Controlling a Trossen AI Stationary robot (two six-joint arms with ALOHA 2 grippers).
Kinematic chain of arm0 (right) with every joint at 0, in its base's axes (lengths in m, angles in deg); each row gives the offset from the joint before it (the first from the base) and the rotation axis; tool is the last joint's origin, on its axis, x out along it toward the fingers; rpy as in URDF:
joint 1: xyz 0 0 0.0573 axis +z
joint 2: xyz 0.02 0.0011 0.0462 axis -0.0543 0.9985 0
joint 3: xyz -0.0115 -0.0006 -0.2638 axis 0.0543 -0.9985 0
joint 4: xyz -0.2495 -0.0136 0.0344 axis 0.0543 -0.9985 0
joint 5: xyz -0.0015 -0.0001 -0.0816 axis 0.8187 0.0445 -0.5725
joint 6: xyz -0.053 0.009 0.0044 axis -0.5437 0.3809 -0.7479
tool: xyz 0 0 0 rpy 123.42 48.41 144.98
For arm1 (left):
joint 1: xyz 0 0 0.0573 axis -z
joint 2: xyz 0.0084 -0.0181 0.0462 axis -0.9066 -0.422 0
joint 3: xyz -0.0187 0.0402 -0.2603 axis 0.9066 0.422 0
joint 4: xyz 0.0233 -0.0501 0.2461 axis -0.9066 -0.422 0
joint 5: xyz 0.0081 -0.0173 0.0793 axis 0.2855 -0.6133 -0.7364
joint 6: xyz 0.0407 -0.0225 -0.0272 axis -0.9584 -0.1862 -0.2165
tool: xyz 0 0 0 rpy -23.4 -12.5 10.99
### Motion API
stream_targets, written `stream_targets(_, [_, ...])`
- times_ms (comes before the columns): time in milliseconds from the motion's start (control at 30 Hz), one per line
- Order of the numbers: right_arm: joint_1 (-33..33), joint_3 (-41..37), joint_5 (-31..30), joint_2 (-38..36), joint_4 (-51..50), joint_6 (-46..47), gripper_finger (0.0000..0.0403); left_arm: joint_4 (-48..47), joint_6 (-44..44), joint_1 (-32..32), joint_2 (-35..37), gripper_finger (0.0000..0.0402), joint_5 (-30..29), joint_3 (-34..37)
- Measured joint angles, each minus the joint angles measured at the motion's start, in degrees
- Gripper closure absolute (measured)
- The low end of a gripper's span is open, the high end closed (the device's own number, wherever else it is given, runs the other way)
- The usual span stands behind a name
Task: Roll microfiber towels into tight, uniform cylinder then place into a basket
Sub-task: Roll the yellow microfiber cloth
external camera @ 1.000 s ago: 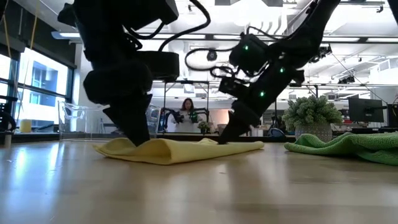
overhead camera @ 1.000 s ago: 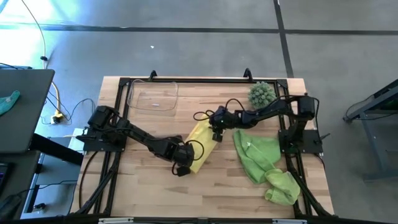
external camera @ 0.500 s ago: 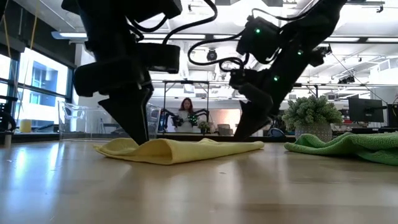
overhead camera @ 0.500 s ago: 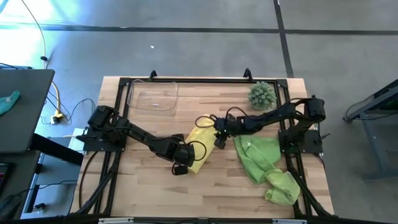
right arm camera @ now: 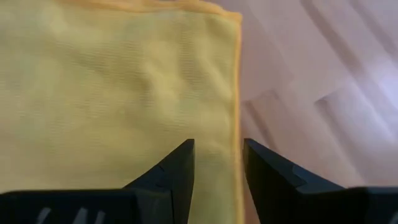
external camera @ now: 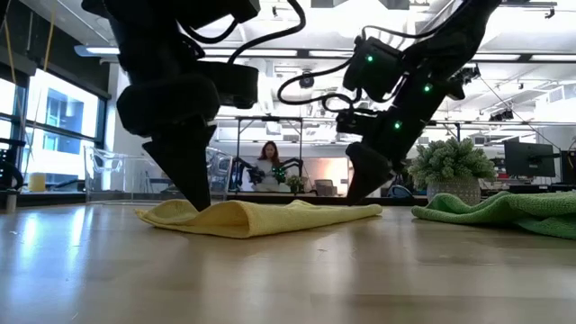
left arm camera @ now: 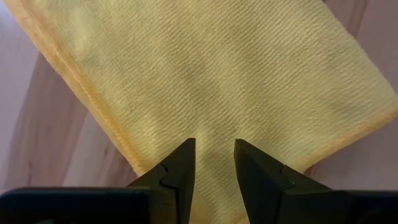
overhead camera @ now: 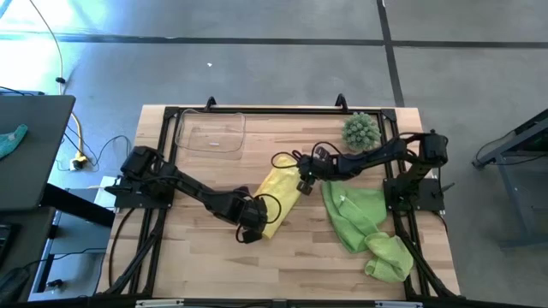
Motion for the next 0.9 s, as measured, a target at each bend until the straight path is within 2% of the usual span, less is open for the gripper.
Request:
stream_targets(167, [-2.28, 0.00, 0.86, -0.14, 0.05, -0.82, 0.0275, 0.83, 2.76, 0.10, -1.29, 0.0300, 0.15, 0.00])
stream_targets(333, [-1.39, 0.02, 9.66, -1.25, 0.00, 4.70, 0.0275, 3.76, 2.27, -0.03, -1.80, 0.0300, -0.02, 0.00])
stream_targets(400, [0.24, 0.02, 9.93, -1.33, -0.14, 4.96, 0.0275, 5.60, 0.72, -0.24, -1.80, 0.0300, -0.02, 0.00])
stream_targets(633, [6.86, 0.02, 7.05, -1.00, -1.59, 9.18, 0.0275, 13.39, -7.16, -2.03, -1.80, 0.0300, 4.24, -0.04])
stream_targets(767, [8.88, 0.06, -0.75, 0.65, -0.98, 9.40, 0.0275, 13.22, -10.39, -2.77, -1.29, 0.0300, 3.48, -1.02])
stream_targets(900, [8.58, 0.23, -3.41, 2.90, -0.77, 9.68, 0.0275, 9.22, -11.45, -2.79, -0.34, 0.0300, 3.37, -3.68])
